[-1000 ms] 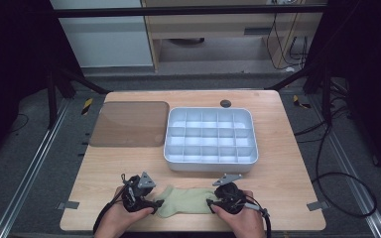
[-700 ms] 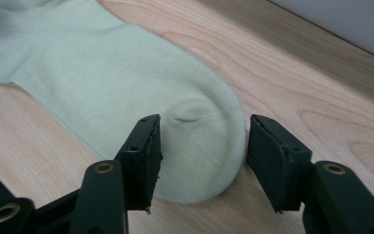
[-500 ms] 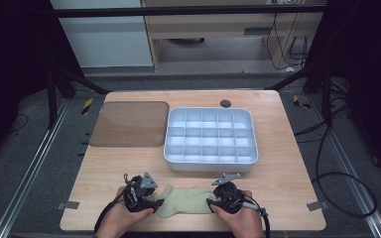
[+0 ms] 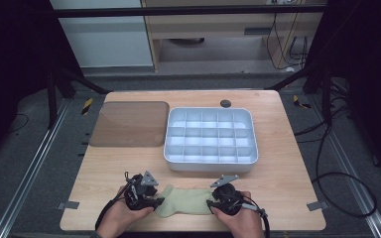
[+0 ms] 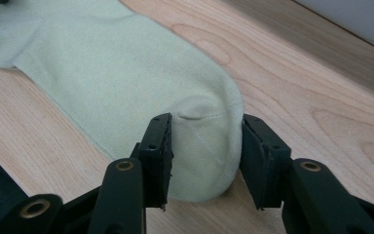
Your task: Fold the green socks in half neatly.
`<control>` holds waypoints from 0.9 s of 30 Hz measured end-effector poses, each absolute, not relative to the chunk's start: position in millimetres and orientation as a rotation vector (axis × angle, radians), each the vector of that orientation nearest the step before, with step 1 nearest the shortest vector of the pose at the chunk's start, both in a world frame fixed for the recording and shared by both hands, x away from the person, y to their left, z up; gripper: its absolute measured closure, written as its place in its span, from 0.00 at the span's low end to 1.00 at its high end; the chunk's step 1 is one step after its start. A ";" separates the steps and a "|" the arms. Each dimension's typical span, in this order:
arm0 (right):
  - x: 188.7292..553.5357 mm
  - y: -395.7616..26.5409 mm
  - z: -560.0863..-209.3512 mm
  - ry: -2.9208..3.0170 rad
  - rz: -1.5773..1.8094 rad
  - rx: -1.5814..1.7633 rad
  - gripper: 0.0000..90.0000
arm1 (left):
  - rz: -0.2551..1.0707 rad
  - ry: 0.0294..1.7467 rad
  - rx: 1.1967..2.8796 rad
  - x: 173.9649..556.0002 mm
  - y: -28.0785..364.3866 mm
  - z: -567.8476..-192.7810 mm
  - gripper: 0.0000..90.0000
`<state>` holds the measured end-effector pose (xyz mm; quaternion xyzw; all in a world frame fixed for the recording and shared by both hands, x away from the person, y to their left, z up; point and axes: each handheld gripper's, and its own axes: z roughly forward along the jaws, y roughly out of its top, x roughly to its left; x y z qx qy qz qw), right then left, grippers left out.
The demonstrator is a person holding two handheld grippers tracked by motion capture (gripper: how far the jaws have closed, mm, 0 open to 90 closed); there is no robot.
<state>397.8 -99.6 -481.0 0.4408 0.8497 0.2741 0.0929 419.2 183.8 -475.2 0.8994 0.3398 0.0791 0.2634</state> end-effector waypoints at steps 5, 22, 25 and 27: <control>396.8 -98.5 -480.7 2.531 0.813 1.301 0.63 | 0.208 0.931 2.450 417.8 187.9 -475.0 0.63; 396.2 -100.4 -481.5 2.534 0.829 1.319 0.58 | 0.128 0.900 2.462 416.8 187.3 -477.1 0.86; 396.8 -100.4 -483.3 2.541 0.827 1.314 0.62 | 0.133 0.899 2.454 417.1 187.9 -477.4 0.88; 397.1 -100.5 -483.0 2.542 0.826 1.313 0.66 | 0.139 0.900 2.454 418.1 188.8 -476.9 0.88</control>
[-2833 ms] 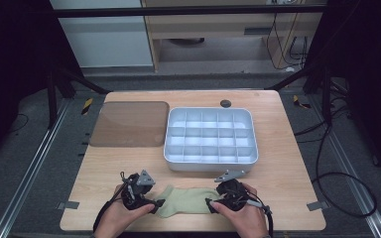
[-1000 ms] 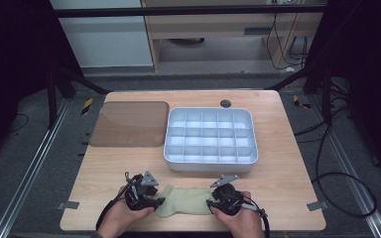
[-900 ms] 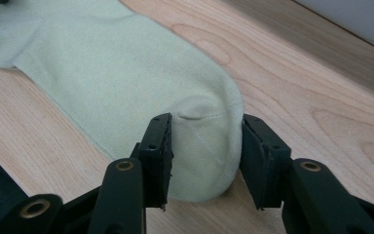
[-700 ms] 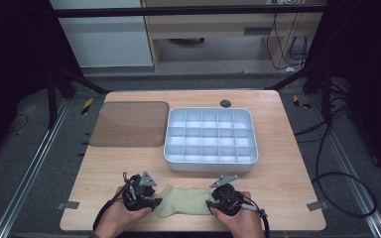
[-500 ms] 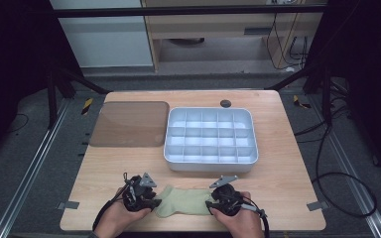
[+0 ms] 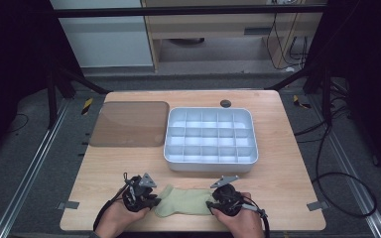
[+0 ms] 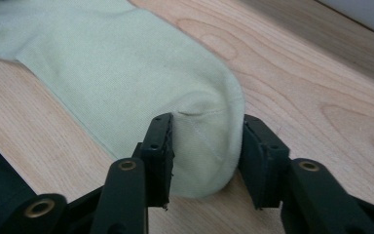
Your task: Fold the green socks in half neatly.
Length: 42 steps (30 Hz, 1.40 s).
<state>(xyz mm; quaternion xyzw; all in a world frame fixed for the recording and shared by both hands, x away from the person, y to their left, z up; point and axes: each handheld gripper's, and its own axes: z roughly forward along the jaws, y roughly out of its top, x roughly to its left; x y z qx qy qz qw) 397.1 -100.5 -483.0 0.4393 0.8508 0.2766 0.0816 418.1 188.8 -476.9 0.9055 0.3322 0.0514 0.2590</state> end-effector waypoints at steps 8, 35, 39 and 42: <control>397.0 -99.8 -482.2 2.558 0.826 1.268 0.89 | 0.168 0.896 2.450 418.9 191.2 -475.0 0.88; 397.6 -95.4 -475.9 2.540 0.879 1.264 0.96 | 0.181 0.868 2.460 419.3 196.7 -458.6 0.88; 397.5 -90.1 -473.8 2.542 0.884 1.259 0.96 | 0.193 0.860 2.452 418.0 196.6 -450.4 0.88; 397.1 -85.6 -472.2 2.543 0.896 1.254 0.96 | 0.186 0.851 2.446 417.2 195.4 -443.8 0.88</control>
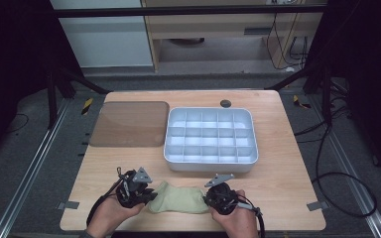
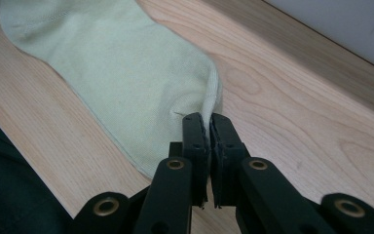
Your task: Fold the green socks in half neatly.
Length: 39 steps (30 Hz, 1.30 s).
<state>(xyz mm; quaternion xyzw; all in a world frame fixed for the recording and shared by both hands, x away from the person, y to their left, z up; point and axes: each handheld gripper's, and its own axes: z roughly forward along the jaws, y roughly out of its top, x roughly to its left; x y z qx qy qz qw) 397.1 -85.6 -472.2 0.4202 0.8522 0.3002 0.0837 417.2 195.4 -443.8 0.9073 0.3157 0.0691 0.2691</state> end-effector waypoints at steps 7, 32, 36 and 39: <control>397.6 -79.4 -472.8 2.547 0.911 1.254 0.96 | 0.180 0.818 2.445 414.7 187.4 -434.0 0.89; 401.8 -68.1 -476.5 2.539 0.988 1.286 0.96 | 0.131 0.744 2.423 408.6 138.6 -425.9 0.90; 403.0 -68.5 -477.3 2.538 0.998 1.284 0.96 | 0.128 0.743 2.419 408.1 132.6 -428.1 0.90; 403.7 -67.6 -478.1 2.538 1.001 1.301 0.96 | 0.120 0.742 2.400 407.6 127.6 -428.1 0.90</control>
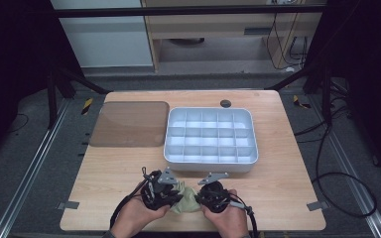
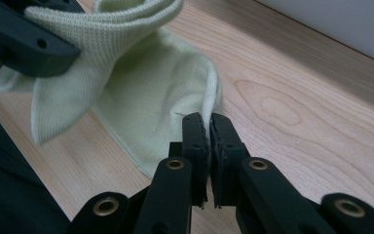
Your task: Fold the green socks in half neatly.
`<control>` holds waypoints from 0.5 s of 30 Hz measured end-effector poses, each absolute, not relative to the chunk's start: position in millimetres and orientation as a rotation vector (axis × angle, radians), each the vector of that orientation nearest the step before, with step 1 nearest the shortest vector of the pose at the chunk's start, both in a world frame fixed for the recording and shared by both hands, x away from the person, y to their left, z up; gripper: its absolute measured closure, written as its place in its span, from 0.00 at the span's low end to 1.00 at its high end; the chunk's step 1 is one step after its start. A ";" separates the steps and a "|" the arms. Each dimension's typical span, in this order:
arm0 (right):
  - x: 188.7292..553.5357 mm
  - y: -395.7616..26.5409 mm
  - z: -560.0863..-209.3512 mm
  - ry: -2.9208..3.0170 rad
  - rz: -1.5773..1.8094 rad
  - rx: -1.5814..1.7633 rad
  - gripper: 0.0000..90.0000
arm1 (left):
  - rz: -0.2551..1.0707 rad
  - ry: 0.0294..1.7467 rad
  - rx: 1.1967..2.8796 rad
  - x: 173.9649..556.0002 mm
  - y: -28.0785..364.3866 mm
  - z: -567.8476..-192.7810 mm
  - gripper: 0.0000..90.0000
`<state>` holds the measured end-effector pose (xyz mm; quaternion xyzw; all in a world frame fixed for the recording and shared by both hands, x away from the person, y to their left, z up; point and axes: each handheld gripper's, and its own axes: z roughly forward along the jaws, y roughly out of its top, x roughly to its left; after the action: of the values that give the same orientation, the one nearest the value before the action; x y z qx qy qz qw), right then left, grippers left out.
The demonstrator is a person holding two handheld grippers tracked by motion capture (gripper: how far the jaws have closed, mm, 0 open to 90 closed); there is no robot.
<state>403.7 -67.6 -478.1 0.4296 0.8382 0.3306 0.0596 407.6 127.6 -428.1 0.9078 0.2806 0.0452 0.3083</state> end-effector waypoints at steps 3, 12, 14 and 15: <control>404.1 -67.0 -478.4 2.541 1.006 1.301 0.96 | 0.118 0.739 2.388 407.5 122.9 -428.9 0.90; 404.1 -70.9 -478.2 2.534 1.035 1.297 0.85 | 0.121 0.736 2.393 408.6 117.6 -431.4 0.90; 403.3 -73.1 -476.2 2.519 1.037 1.311 0.74 | 0.128 0.737 2.395 408.7 117.2 -431.8 0.90; 403.3 -73.1 -476.2 2.519 1.037 1.311 0.74 | 0.128 0.737 2.395 408.7 117.2 -431.8 0.90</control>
<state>403.3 -73.1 -476.2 0.4329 0.8318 0.3424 0.0593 408.7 117.2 -431.8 0.9071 0.2793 0.0484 0.3111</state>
